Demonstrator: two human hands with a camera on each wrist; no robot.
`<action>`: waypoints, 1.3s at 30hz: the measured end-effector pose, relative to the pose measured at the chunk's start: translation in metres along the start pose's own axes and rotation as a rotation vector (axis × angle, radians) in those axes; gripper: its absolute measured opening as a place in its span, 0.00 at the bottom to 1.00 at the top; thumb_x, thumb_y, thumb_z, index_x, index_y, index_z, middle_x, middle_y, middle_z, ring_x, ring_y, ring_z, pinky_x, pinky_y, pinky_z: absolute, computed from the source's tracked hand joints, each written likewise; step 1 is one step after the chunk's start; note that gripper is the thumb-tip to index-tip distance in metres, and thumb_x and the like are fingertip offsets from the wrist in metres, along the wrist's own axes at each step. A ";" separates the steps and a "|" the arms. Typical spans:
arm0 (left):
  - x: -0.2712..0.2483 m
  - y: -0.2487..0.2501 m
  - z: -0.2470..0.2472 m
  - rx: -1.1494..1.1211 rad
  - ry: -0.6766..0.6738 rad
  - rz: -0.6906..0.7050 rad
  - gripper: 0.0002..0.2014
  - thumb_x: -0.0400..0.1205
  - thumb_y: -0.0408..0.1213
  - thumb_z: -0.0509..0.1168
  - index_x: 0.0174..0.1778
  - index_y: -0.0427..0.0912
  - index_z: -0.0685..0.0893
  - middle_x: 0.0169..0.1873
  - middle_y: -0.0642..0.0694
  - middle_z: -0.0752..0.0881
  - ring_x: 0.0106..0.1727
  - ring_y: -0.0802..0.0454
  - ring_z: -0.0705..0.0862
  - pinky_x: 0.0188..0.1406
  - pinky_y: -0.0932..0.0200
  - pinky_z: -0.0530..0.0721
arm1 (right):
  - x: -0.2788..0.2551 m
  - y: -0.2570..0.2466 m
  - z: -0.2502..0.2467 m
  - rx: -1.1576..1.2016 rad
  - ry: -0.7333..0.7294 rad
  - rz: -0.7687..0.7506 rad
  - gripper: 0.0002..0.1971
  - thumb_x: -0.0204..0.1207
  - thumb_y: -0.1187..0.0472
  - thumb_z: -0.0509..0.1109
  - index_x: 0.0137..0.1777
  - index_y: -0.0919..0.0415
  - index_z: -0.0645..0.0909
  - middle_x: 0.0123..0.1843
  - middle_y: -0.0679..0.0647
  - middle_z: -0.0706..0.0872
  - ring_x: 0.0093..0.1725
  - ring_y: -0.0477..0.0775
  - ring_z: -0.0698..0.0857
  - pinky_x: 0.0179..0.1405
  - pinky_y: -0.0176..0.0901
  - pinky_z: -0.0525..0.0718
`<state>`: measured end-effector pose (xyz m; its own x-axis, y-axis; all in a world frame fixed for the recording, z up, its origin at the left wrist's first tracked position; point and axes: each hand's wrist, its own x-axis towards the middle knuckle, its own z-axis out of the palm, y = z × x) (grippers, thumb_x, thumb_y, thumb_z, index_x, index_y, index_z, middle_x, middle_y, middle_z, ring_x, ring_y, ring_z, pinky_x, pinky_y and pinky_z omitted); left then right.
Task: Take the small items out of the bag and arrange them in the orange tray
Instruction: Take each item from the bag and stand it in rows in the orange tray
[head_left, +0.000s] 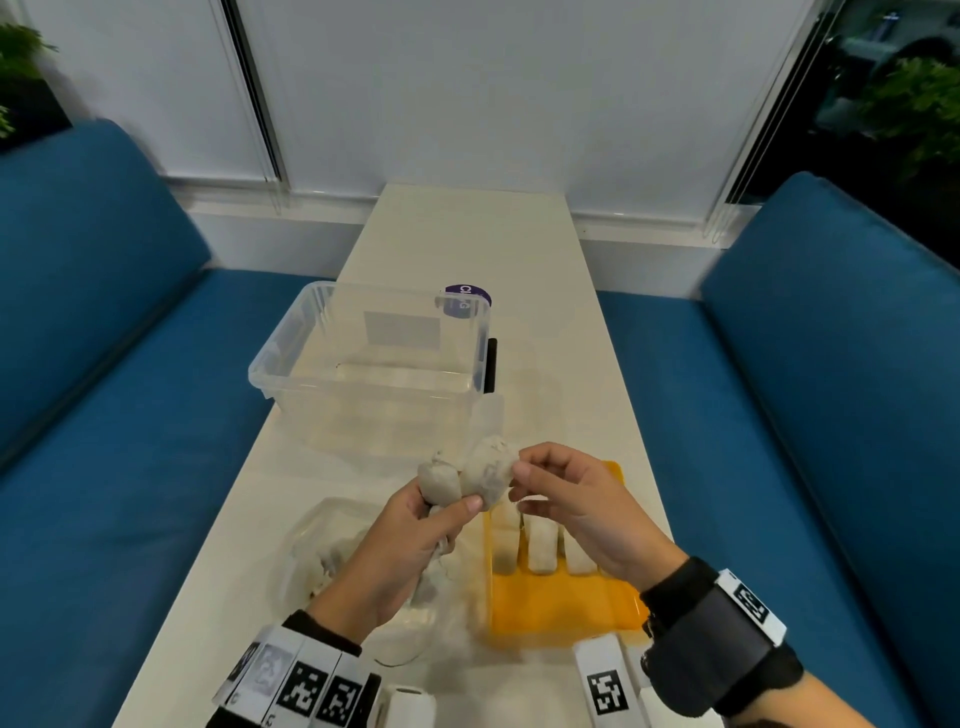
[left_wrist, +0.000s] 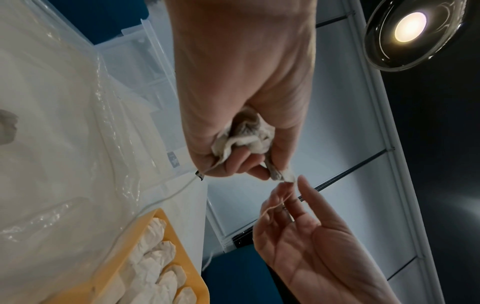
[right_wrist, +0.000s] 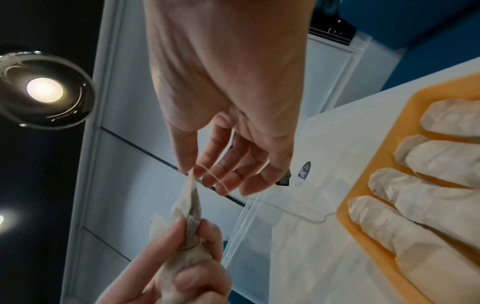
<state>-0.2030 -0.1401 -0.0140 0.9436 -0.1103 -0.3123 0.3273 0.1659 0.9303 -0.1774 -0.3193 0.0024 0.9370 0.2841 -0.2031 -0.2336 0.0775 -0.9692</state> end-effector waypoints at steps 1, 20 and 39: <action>0.000 0.000 0.000 0.010 0.003 0.002 0.09 0.78 0.31 0.68 0.53 0.43 0.83 0.38 0.42 0.75 0.32 0.55 0.69 0.30 0.63 0.71 | 0.001 -0.001 0.001 -0.003 -0.007 -0.004 0.14 0.67 0.55 0.72 0.50 0.62 0.83 0.41 0.52 0.87 0.41 0.48 0.85 0.48 0.42 0.83; -0.039 0.014 -0.071 -0.090 0.216 0.087 0.16 0.64 0.43 0.77 0.45 0.44 0.82 0.34 0.49 0.83 0.25 0.59 0.74 0.31 0.64 0.76 | 0.032 0.050 -0.043 -0.878 -0.109 0.164 0.02 0.77 0.57 0.71 0.46 0.53 0.82 0.41 0.46 0.82 0.42 0.45 0.79 0.44 0.32 0.76; -0.045 0.004 -0.060 -0.077 0.183 0.056 0.26 0.59 0.54 0.79 0.46 0.42 0.83 0.33 0.49 0.82 0.24 0.59 0.72 0.33 0.62 0.72 | 0.061 0.080 -0.025 -1.044 -0.130 0.413 0.09 0.76 0.55 0.71 0.53 0.57 0.83 0.49 0.52 0.81 0.49 0.49 0.78 0.45 0.36 0.73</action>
<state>-0.2410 -0.0760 -0.0075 0.9516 0.0801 -0.2965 0.2700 0.2424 0.9319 -0.1326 -0.3194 -0.0910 0.7898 0.2052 -0.5781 -0.1306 -0.8645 -0.4853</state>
